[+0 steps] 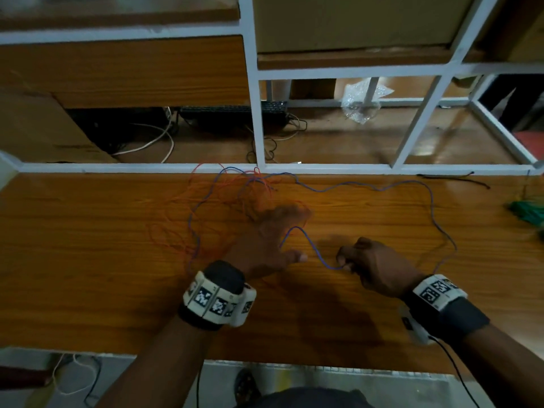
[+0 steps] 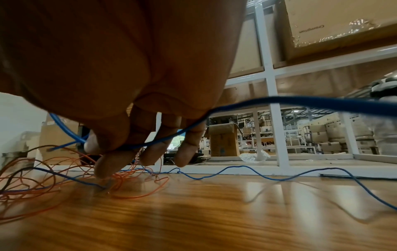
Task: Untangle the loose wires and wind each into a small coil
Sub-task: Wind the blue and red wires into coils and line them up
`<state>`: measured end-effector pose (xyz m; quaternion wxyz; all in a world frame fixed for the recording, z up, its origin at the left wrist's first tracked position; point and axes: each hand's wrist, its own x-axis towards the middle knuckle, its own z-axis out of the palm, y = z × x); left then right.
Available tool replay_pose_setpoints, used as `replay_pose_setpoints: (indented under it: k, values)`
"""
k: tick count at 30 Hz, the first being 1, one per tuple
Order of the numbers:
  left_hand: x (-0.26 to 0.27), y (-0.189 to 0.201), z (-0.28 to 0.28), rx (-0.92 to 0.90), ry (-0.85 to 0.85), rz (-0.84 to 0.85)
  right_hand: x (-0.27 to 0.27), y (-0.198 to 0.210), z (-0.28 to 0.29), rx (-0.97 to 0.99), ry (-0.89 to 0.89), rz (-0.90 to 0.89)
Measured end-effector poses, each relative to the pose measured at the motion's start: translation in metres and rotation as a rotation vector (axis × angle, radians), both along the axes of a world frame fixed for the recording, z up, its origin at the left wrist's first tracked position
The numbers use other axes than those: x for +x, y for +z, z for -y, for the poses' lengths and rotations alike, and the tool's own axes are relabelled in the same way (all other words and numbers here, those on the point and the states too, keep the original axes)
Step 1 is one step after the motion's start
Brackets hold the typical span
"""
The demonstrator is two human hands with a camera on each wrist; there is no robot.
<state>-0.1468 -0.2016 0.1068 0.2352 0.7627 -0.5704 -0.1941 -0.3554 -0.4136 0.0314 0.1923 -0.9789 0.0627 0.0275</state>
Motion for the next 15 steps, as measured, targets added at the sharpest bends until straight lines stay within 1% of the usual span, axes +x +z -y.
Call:
replay_pose_setpoints:
  k: [1,2,3,6,8,9,11,12,14,15]
  values:
    - [-0.006,-0.005,0.009,0.031,-0.061,0.054,0.000,0.001,0.003,-0.006,-0.004,-0.007]
    - [-0.014,-0.012,0.015,0.040,-0.109,0.068,-0.003,0.001,0.006,-0.021,-0.012,-0.011]
    - [-0.021,-0.020,0.021,0.042,-0.145,0.042,-0.009,0.001,0.010,-0.041,-0.021,-0.036]
    - [-0.048,-0.040,0.032,0.167,-0.273,-0.083,-0.045,-0.008,0.024,-0.093,-0.059,-0.146]
    - [-0.061,-0.053,0.042,0.183,-0.328,-0.213,-0.080,-0.016,0.029,-0.160,-0.094,-0.221]
    - [-0.064,-0.056,0.046,0.163,-0.321,-0.265,-0.097,-0.022,0.031,-0.185,-0.106,-0.241]
    - [-0.071,-0.056,0.067,0.141,-0.291,-0.314,-0.142,-0.032,0.042,-0.203,-0.203,-0.266]
    - [-0.073,-0.054,0.080,0.150,-0.274,-0.304,-0.165,-0.039,0.049,-0.203,-0.252,-0.258]
    - [-0.076,-0.047,0.110,0.165,-0.251,-0.252,-0.200,-0.051,0.065,-0.153,-0.289,-0.204]
    - [-0.077,-0.045,0.125,0.163,-0.241,-0.229,-0.211,-0.053,0.072,-0.110,-0.315,-0.135]
